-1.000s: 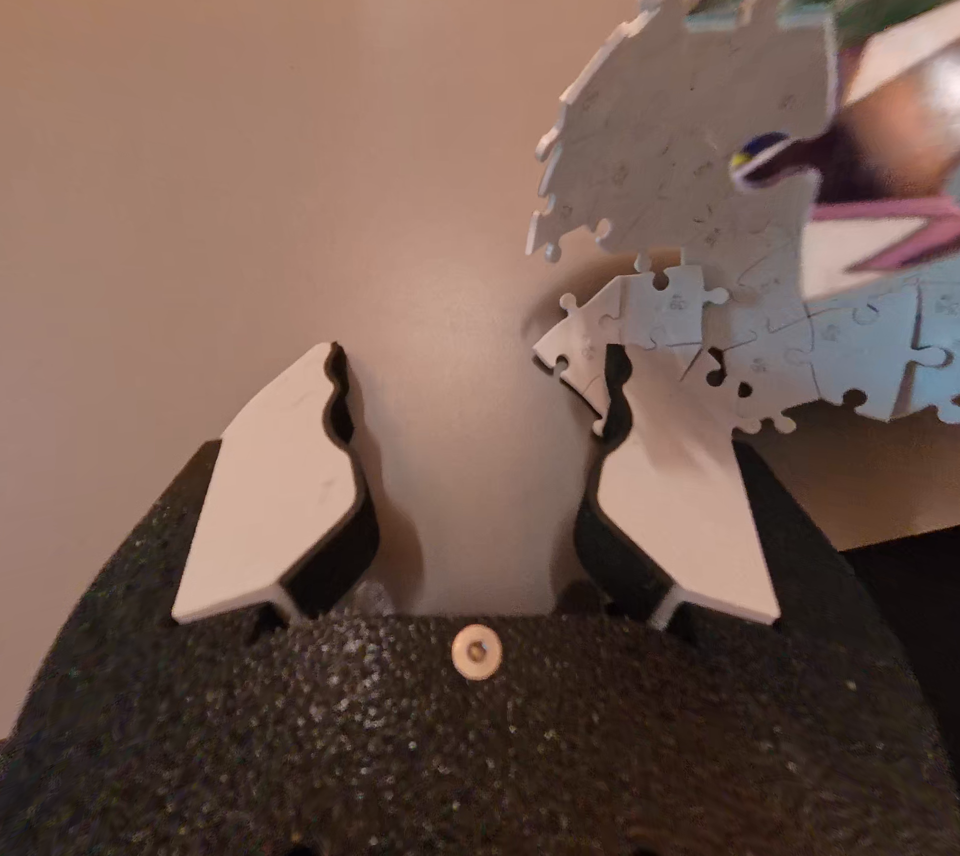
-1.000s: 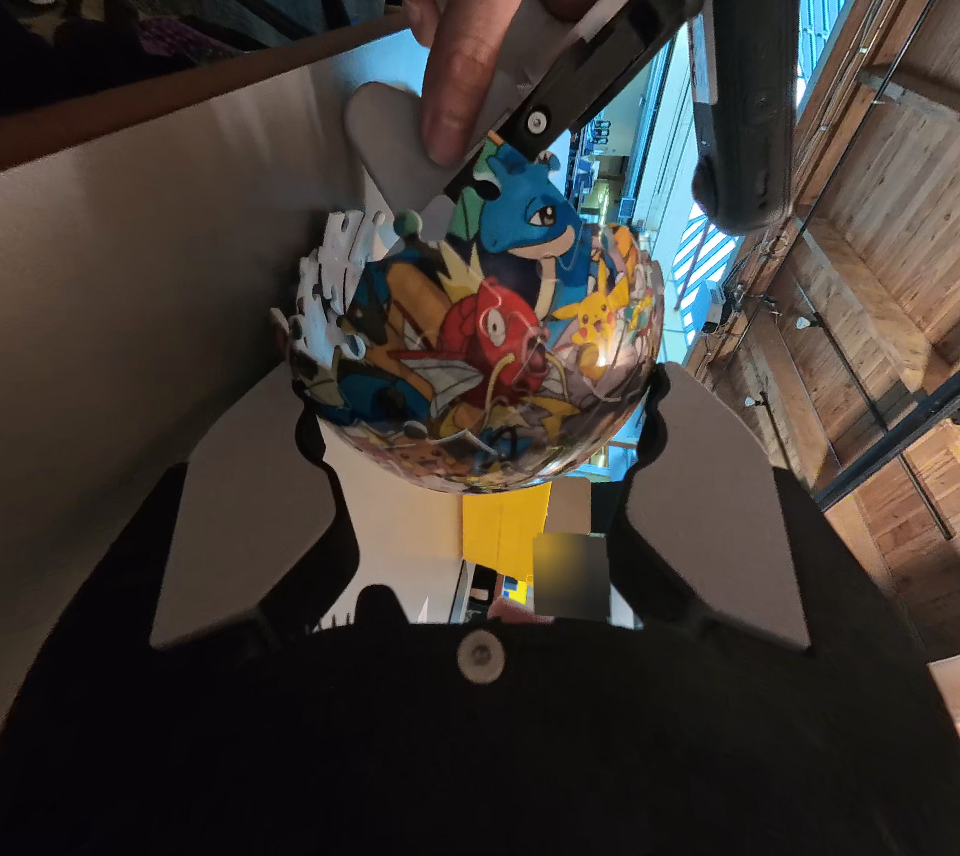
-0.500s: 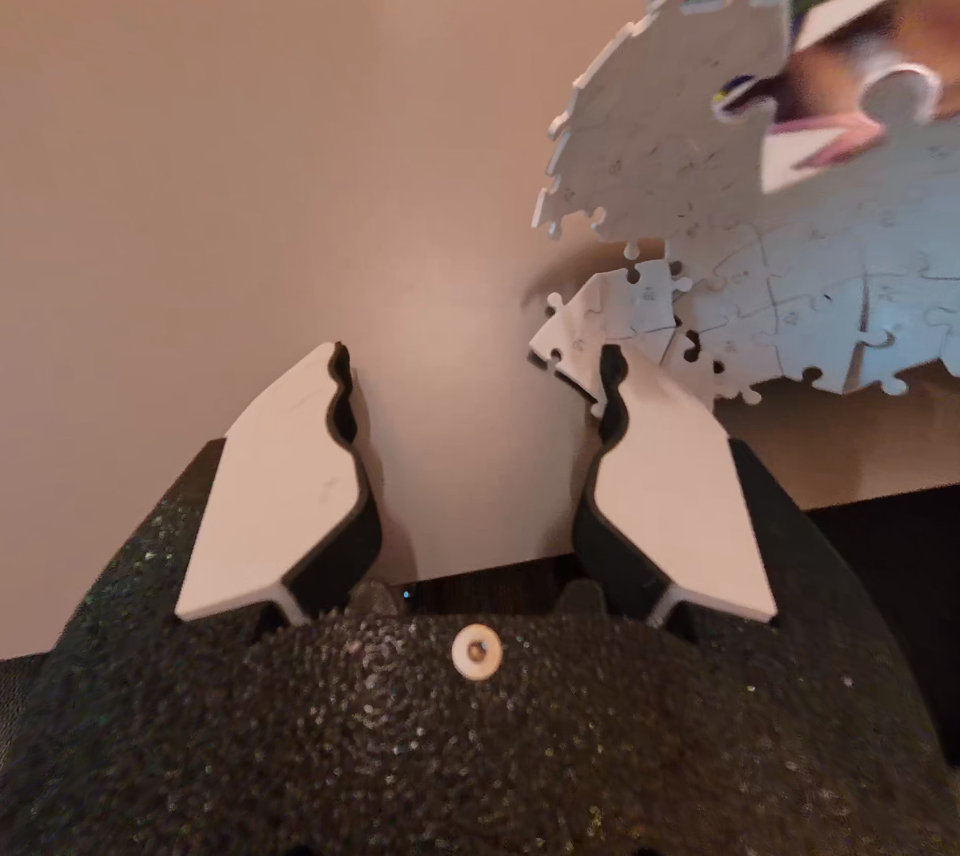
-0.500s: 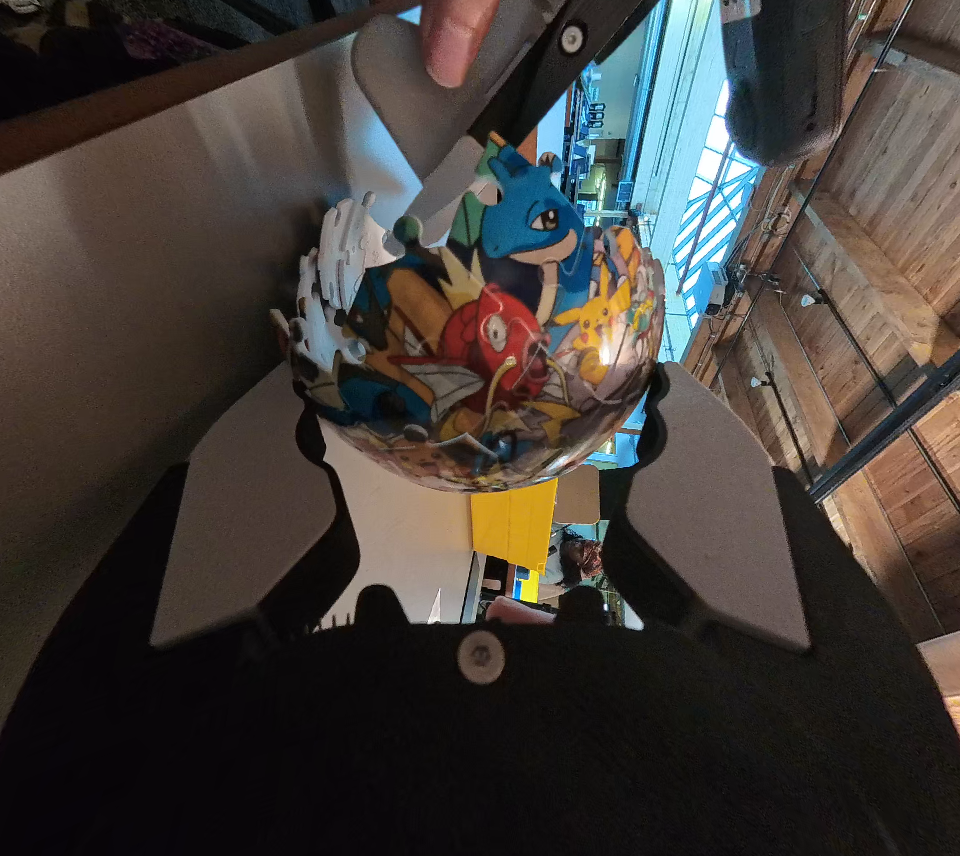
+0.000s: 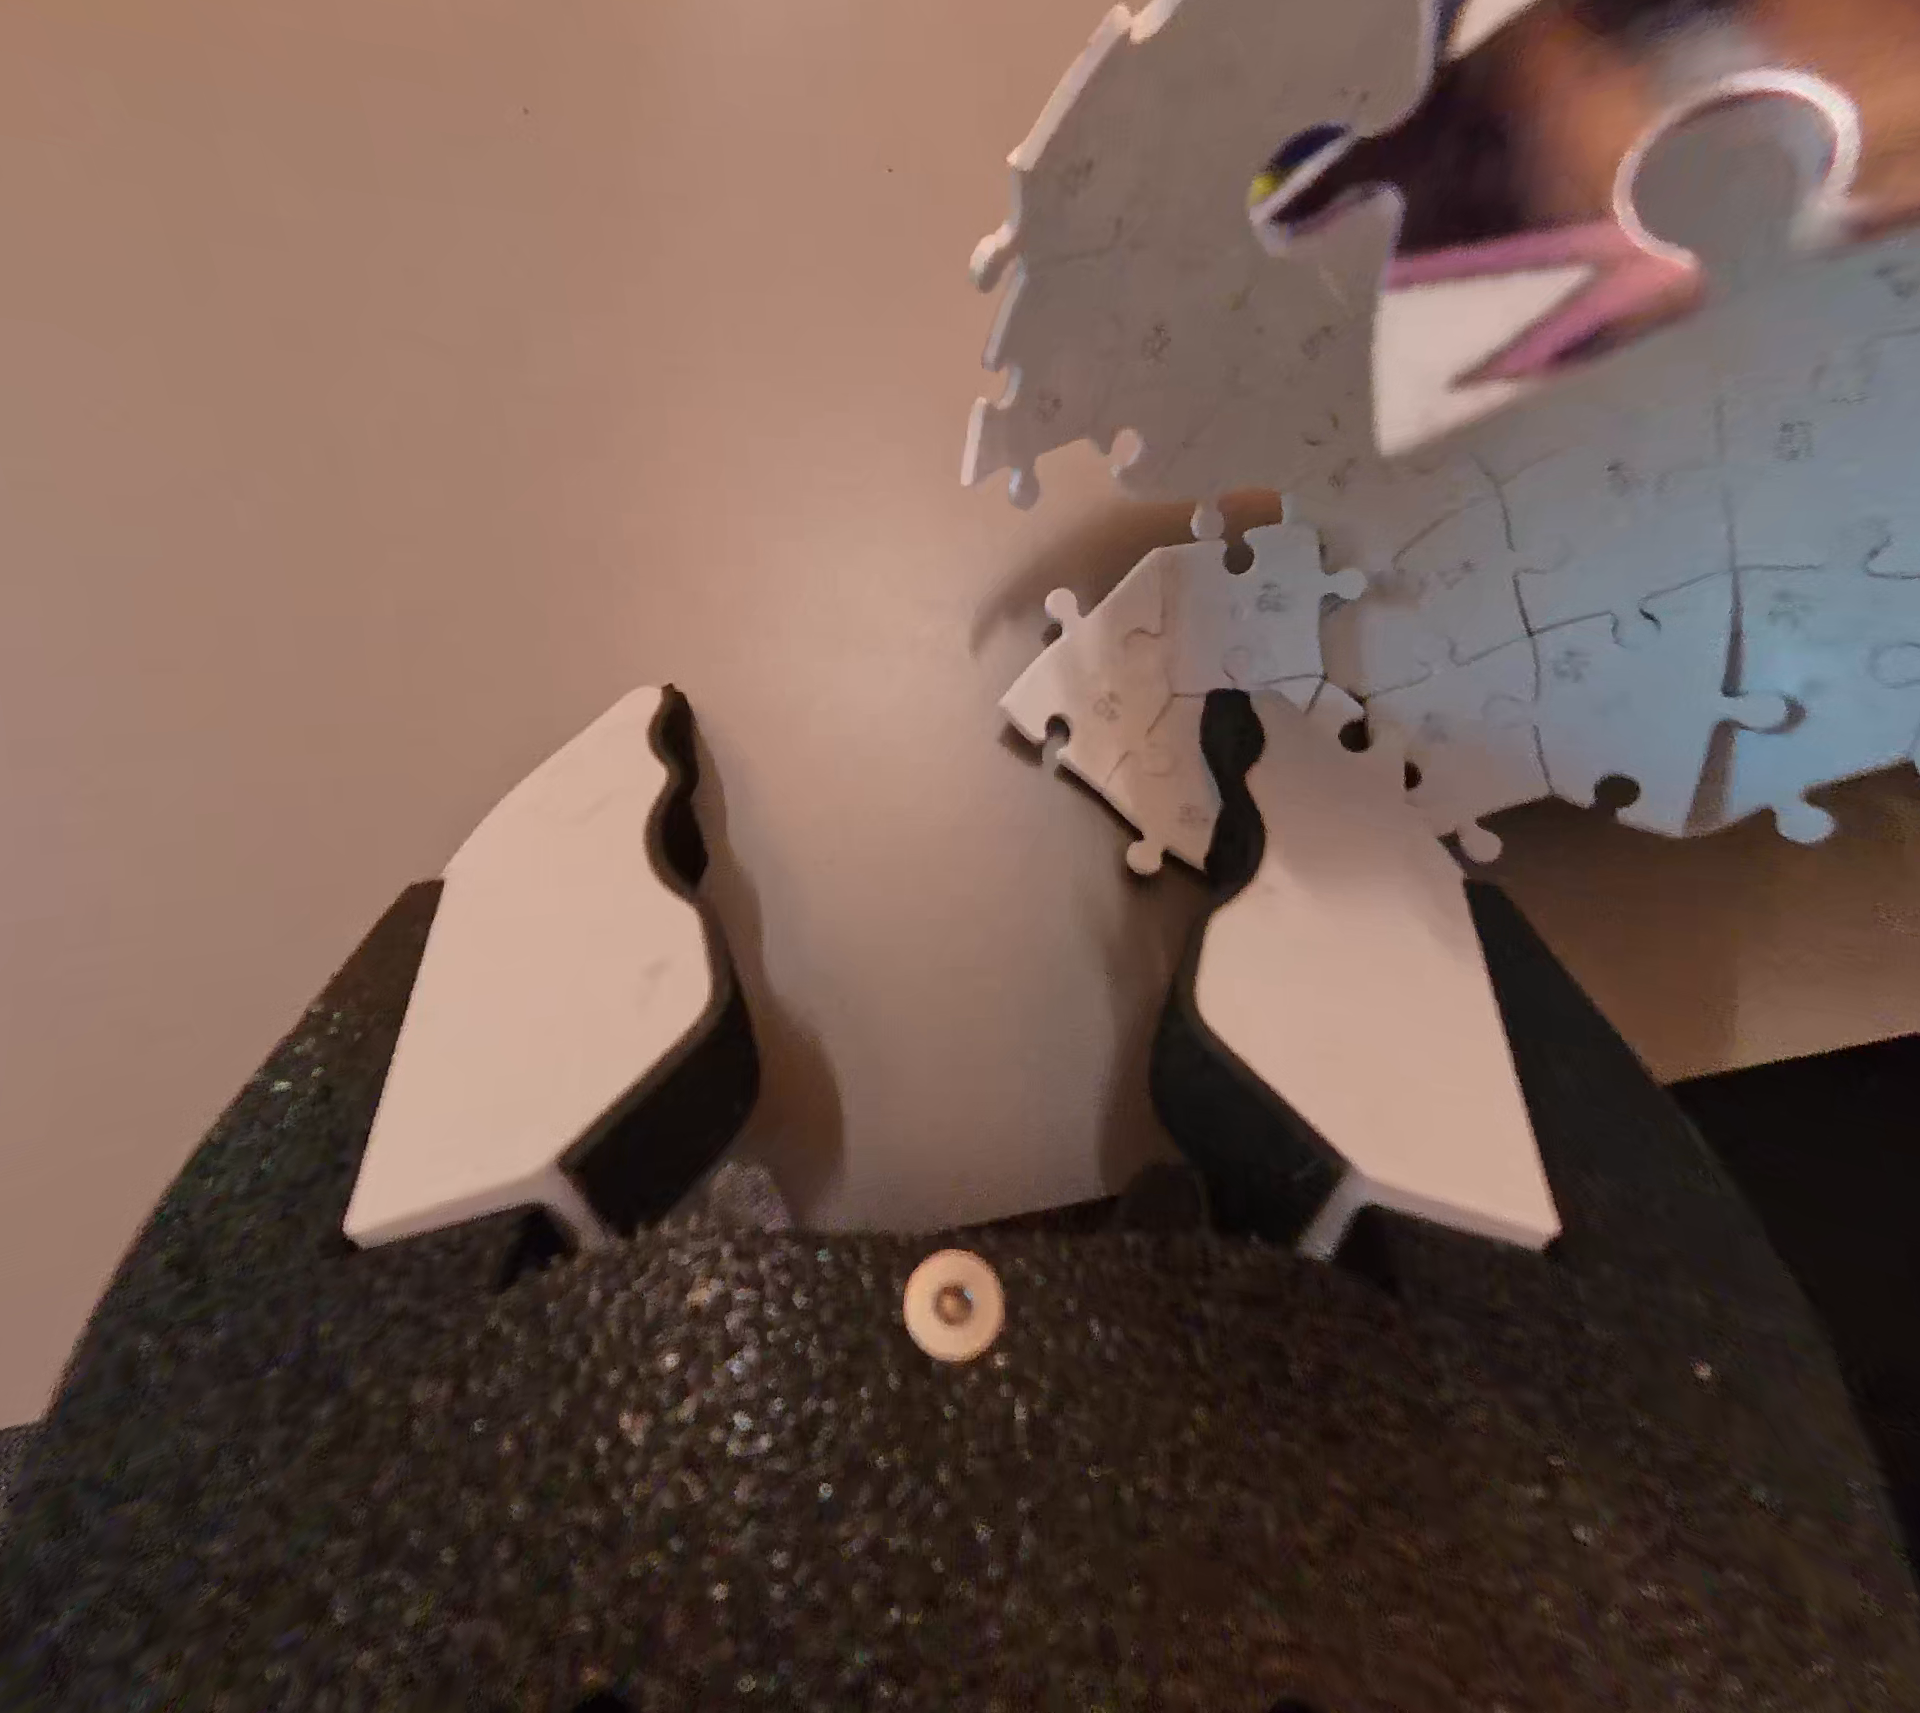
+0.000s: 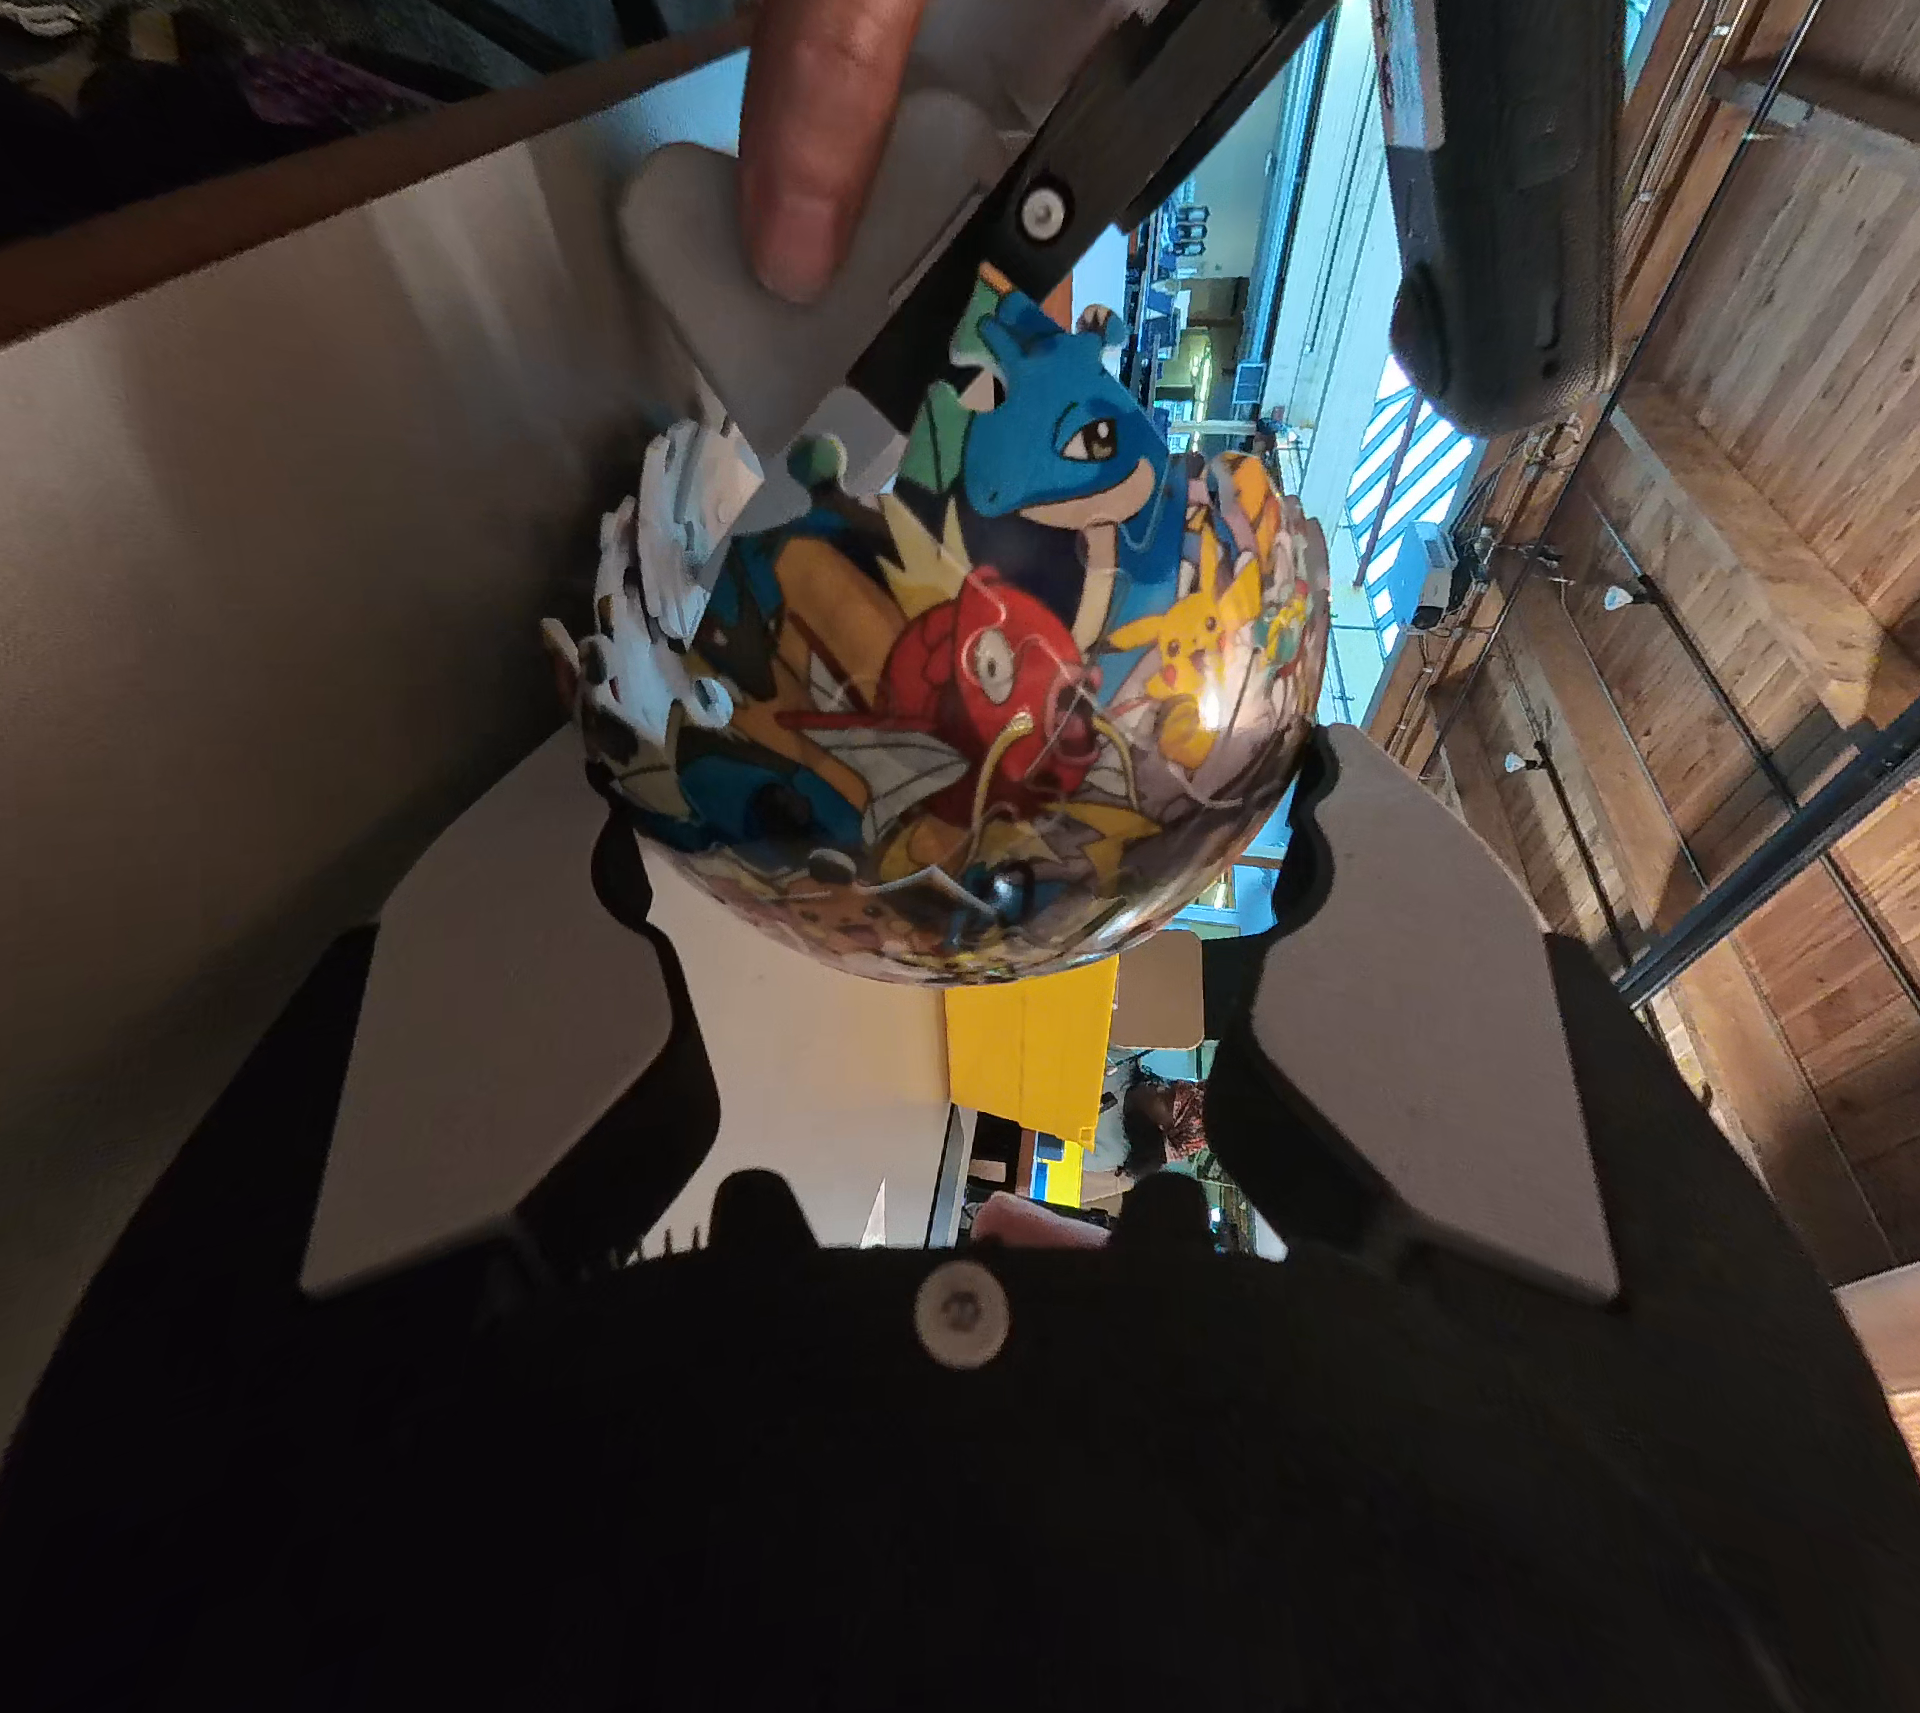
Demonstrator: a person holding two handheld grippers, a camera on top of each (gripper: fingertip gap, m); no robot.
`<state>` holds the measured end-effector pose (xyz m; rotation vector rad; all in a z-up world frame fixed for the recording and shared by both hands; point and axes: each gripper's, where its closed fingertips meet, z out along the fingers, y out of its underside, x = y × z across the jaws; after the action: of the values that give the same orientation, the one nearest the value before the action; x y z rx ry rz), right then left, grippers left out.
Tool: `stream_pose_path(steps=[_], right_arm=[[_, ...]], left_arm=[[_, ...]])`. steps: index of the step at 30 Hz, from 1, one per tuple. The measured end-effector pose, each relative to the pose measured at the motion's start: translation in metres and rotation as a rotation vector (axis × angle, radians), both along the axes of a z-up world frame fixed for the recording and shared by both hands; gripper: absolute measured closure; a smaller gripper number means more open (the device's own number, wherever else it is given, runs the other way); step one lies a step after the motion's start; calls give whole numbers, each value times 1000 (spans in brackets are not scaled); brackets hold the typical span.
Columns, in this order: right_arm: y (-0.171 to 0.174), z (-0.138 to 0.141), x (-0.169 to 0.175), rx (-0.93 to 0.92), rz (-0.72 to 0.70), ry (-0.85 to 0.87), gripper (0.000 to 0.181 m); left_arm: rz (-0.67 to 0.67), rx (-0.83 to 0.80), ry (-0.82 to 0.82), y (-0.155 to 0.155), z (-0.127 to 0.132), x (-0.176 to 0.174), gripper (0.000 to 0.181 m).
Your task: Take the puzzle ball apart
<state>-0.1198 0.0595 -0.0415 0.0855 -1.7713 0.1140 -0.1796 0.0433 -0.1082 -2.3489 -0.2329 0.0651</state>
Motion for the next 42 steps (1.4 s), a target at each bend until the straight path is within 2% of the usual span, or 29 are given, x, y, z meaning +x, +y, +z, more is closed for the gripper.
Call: stream_pose_path(steps=[8, 12, 15, 19, 24, 34, 39, 42], right_arm=[[2, 0, -1, -16, -26, -2, 61], [0, 0, 0, 8, -34, 7, 61], [-1, 0, 0, 22, -37, 15, 61], [-1, 0, 0, 23, -42, 17, 61], [0, 0, 0, 18, -44, 20, 62], [-1, 0, 0, 23, -45, 22, 62], [-1, 0, 0, 27, -45, 24, 62], [-1, -1, 0, 26, -43, 23, 61]], left_arm=[[98, -4, 1, 1, 0, -5, 85], [105, -4, -2, 1, 0, -6, 86], [78, -3, -34, -2, 2, -3, 92], [-22, -34, -24, -11, 2, 2, 92], [-49, -45, -19, -15, 1, 5, 91], [116, -34, -13, -10, 1, 1, 98], [118, -25, -12, -9, 3, 0, 100], [104, 42, 6, -2, 13, -4, 99]])
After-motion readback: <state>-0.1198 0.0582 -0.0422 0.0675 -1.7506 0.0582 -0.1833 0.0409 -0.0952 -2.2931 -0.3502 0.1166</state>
